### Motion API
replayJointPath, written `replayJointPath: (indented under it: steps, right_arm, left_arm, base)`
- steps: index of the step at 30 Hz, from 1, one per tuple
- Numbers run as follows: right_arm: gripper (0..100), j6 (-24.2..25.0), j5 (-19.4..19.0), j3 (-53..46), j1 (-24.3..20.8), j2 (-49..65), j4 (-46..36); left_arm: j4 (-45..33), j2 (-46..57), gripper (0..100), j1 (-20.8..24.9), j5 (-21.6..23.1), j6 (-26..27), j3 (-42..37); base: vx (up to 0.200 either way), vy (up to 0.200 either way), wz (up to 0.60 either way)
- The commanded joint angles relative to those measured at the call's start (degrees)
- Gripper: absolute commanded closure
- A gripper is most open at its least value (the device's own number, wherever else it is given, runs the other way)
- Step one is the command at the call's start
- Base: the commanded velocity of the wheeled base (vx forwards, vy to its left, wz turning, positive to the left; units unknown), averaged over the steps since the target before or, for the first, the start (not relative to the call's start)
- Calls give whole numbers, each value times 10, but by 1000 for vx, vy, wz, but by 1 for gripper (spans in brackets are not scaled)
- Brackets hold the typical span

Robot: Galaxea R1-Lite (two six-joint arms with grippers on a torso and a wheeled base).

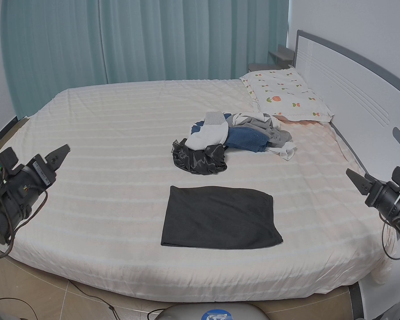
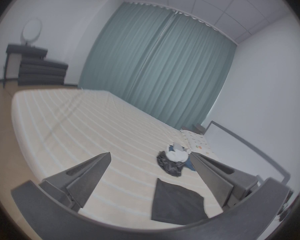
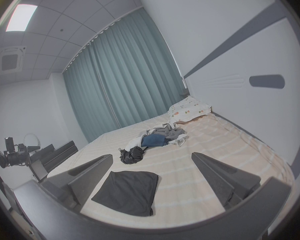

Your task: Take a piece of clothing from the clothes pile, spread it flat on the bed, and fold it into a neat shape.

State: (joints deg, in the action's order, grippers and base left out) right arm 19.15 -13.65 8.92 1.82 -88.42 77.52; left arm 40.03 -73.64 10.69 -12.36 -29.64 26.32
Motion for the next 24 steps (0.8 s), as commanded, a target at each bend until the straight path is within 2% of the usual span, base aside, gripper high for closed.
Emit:
replayJointPath:
  steps: [1, 3, 8, 14, 17, 20, 21, 22, 23, 24]
  right_arm:
    - [0, -28, 0, -89, 1, 149, -4]
    - [0, -28, 0, -89, 1, 163, -13]
    - [0, -33, -6, -89, 20, 323, -170]
    - [0, -95, -6, -88, 1, 490, -367]
    - [0, -126, -6, -80, -23, 608, -512]
    - [0, -155, -6, -58, -50, 706, -645]
    - [0, -157, -5, -54, -52, 715, -659]
    - [0, -169, -4, -37, -66, 763, -735]
    - [0, -172, -4, -31, -68, 774, -755]
    - [0, -190, -3, -13, -75, 809, -817]
  left_arm:
    - [0, 135, 0, -7, -52, 68, -87]
    - [0, 148, 0, -7, -58, 75, -99]
    - [-5, 251, 0, -6, -108, 134, -144]
    - [-34, 335, 0, -7, -154, 197, -161]
    - [-96, 395, 0, -7, -199, 234, -161]
    - [-139, 448, 0, -8, -213, 257, -160]
    - [-142, 453, 0, -8, -214, 259, -160]
    - [-158, 475, 0, -14, -218, 268, -159]
    - [-162, 480, 0, -16, -222, 272, -159]
    - [-175, 496, 0, -32, -235, 283, -162]
  base:
    - [0, 0, 0]
    - [0, 0, 0]
    - [0, 0, 0]
    - [0, 0, 0]
    - [0, 0, 0]
    - [0, 0, 0]
    - [0, 0, 0]
    - [0, 0, 0]
    - [0, 0, 0]
    - [0, 0, 0]
